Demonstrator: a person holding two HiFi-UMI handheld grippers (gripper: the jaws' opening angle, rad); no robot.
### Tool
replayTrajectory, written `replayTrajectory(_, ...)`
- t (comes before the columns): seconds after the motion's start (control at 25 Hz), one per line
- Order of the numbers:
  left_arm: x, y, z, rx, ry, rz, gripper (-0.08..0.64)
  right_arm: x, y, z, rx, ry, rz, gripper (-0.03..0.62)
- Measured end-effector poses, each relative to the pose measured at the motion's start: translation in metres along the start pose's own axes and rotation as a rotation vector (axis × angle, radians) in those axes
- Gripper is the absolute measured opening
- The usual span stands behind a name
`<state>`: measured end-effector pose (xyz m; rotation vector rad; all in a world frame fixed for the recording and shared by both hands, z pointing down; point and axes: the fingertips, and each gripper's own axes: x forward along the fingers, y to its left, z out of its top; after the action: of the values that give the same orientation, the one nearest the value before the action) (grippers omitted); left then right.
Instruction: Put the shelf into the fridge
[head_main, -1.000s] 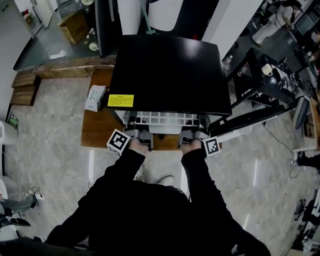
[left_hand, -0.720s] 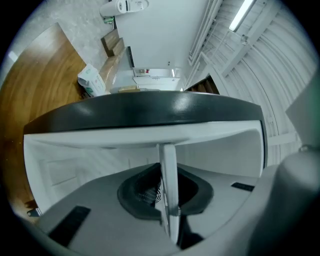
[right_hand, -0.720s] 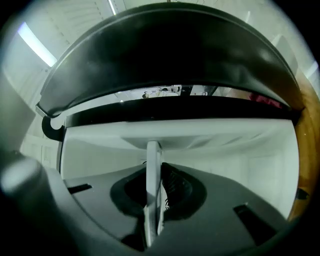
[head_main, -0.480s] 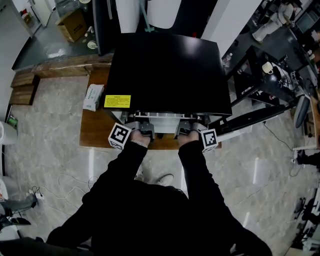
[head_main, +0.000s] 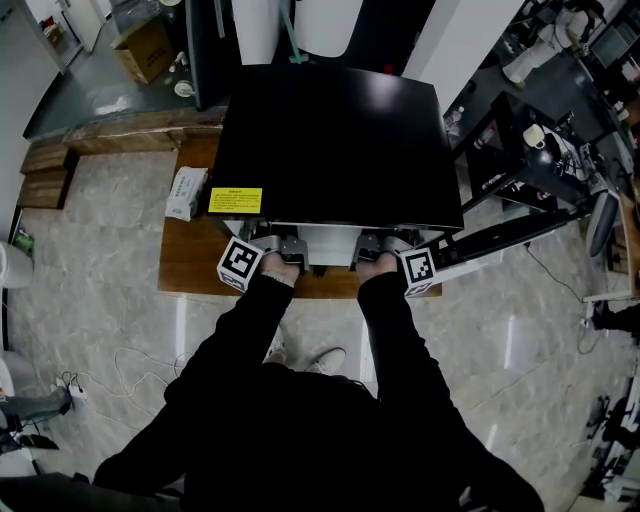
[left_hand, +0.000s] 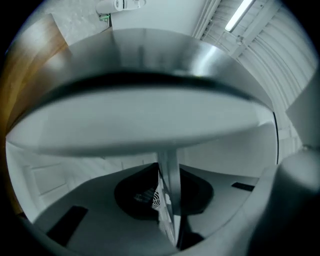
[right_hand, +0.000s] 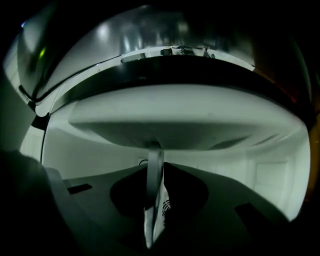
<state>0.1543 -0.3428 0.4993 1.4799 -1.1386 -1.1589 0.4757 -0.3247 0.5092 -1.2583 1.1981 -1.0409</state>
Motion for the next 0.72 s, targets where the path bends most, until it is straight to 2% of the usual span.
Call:
replayTrajectory(0.04, -0.002, -0.002, -0.002, 0.016, 0.015, -0.014, 0.039, -0.001, -0.001, 0.0, -0.02, 0.022, 0.012, 0.036)
replayTrajectory(0.12, -0.009, -0.006, -0.007, 0.053, 0.051, -0.034, 0.061, -0.01, 0.0, -0.006, -0.05, 0.076, 0.021, 0.095)
replayTrajectory(0.2, -0.022, -0.01, -0.018, 0.069, 0.096, -0.049, 0.07, -0.027, 0.001, -0.018, -0.081, 0.138, 0.017, 0.108)
replayTrajectory(0.28, -0.038, -0.016, -0.033, 0.084, 0.16, -0.071, 0.092, -0.048, 0.003, -0.033, -0.124, 0.209, 0.005, 0.131)
replayTrajectory(0.36, -0.061, -0.018, -0.047, 0.14, 0.247, -0.076, 0.097, -0.069, 0.008, -0.046, -0.204, 0.293, 0.009, 0.132)
replayTrajectory(0.44, -0.085, -0.022, -0.06, 0.255, 0.371, -0.103, 0.097, -0.088, 0.015, -0.055, -0.313, 0.378, 0.027, 0.098)
replayTrajectory(0.48, -0.097, -0.027, -0.067, 0.321, 0.441, -0.135, 0.097, -0.097, 0.02, -0.059, -0.362, 0.418, 0.045, 0.049)
replayTrajectory(0.56, -0.12, -0.045, -0.077, 0.47, 0.56, -0.214, 0.095, -0.112, 0.037, -0.068, -0.458, 0.495, 0.103, 0.013)
replayTrajectory(0.72, -0.159, -0.093, -0.085, 0.739, 0.686, -0.359, 0.089, -0.148, 0.082, -0.094, -0.739, 0.656, 0.293, 0.006)
